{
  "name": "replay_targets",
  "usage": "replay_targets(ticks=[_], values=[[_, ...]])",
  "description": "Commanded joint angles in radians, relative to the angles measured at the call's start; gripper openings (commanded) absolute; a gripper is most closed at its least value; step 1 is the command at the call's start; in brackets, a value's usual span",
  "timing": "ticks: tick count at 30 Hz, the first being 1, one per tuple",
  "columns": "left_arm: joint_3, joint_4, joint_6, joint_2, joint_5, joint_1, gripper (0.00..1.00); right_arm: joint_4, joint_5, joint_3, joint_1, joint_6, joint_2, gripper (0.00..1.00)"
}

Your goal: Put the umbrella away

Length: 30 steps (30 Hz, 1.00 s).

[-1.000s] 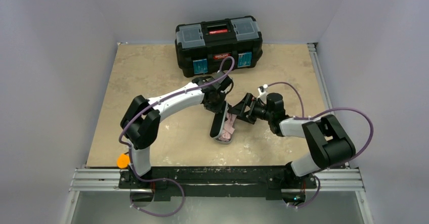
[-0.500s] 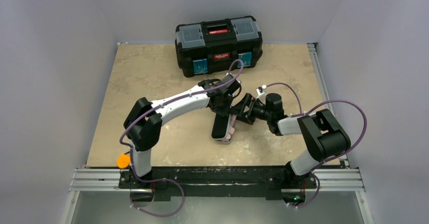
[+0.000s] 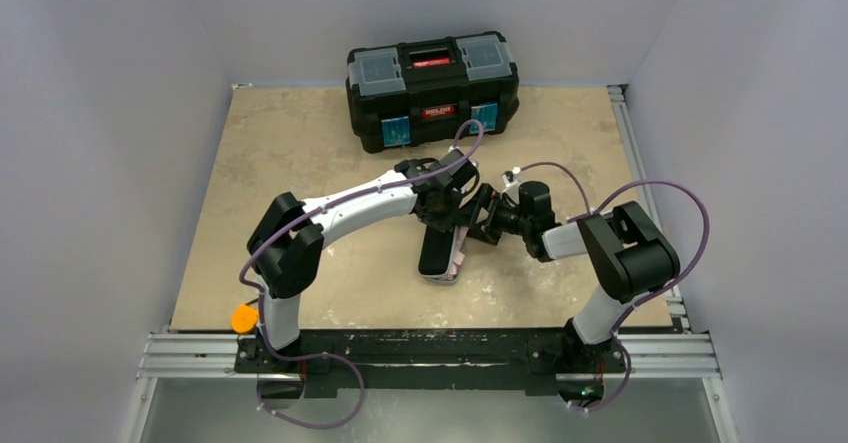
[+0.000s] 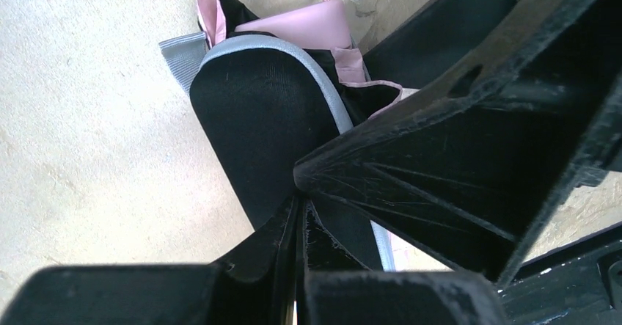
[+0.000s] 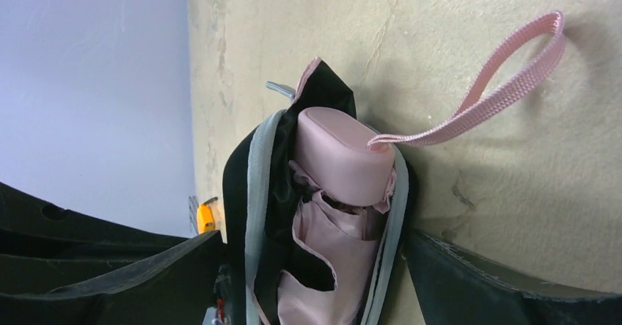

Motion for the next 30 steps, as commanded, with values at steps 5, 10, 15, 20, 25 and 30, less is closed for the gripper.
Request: replay_targets(ticks=[5,10,15,20,25,30], values=[[0.005,0.036,-0.014,0.006,0.002,-0.007,0.0,0.011,-0.012,-0.002,0.005,-0.044,0.1,0.74],[0.004,0.032,-0.007,0.005,-0.005,-0.006,0.0,0.069,-0.046,-0.011,0.006,-0.024,0.132,0.37],[0.003,0.027,-0.008,0.0,-0.007,-0.006,0.02,0.106,-0.065,-0.021,0.007,0.001,0.127,0.24],[0.022,-0.074,-0.045,-0.076,-0.011,-0.004,0.36,0.096,-0.071,-0.017,0.007,0.002,0.107,0.24],[-0.103,-0.089,-0.128,-0.218,0.01,0.062,0.62,0.092,-0.072,-0.021,0.008,-0.002,0.092,0.24],[-0.372,0.197,-0.209,-0.317,0.257,0.172,0.86,0.158,-0.078,-0.046,0.007,0.03,0.09,0.18]])
